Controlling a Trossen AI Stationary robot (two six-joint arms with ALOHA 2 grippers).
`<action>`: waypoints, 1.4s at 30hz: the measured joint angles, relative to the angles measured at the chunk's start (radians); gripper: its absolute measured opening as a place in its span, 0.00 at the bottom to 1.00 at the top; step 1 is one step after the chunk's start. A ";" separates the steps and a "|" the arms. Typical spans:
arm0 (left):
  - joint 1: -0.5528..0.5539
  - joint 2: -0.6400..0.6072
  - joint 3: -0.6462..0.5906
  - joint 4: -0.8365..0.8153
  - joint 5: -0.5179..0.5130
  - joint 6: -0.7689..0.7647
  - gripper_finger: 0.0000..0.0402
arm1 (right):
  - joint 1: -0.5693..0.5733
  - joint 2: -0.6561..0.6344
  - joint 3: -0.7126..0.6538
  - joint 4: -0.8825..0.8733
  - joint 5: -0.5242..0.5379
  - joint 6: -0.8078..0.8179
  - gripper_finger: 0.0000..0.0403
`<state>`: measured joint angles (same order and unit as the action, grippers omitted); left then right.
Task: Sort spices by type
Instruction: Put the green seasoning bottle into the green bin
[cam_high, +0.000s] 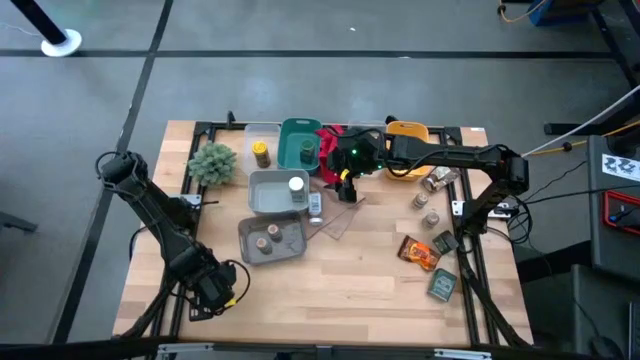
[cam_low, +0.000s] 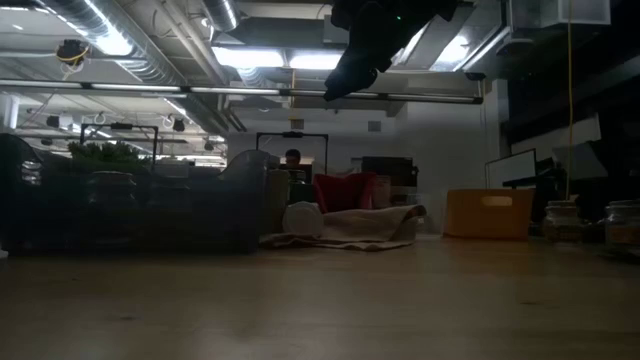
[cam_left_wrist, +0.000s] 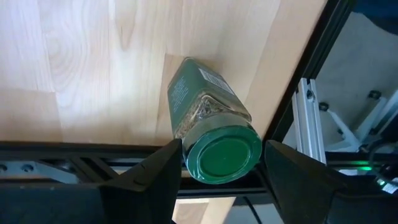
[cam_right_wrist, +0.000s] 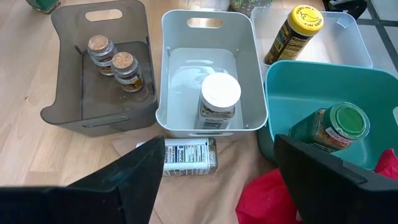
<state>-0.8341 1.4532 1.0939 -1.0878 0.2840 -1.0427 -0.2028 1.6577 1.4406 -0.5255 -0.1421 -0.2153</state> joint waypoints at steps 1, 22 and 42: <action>0.000 0.000 0.000 0.000 0.000 0.005 0.53 | 0.000 0.000 0.000 0.000 0.000 0.000 0.75; 0.000 0.000 0.000 0.017 0.004 -0.027 0.53 | -0.001 0.000 0.000 0.000 0.000 0.000 0.75; -0.011 0.000 0.000 0.005 0.005 -0.155 0.55 | 0.000 0.000 0.000 0.000 0.000 0.000 0.75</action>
<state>-0.8455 1.4532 1.0939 -1.0829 0.2886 -1.1981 -0.2031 1.6577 1.4406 -0.5251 -0.1421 -0.2153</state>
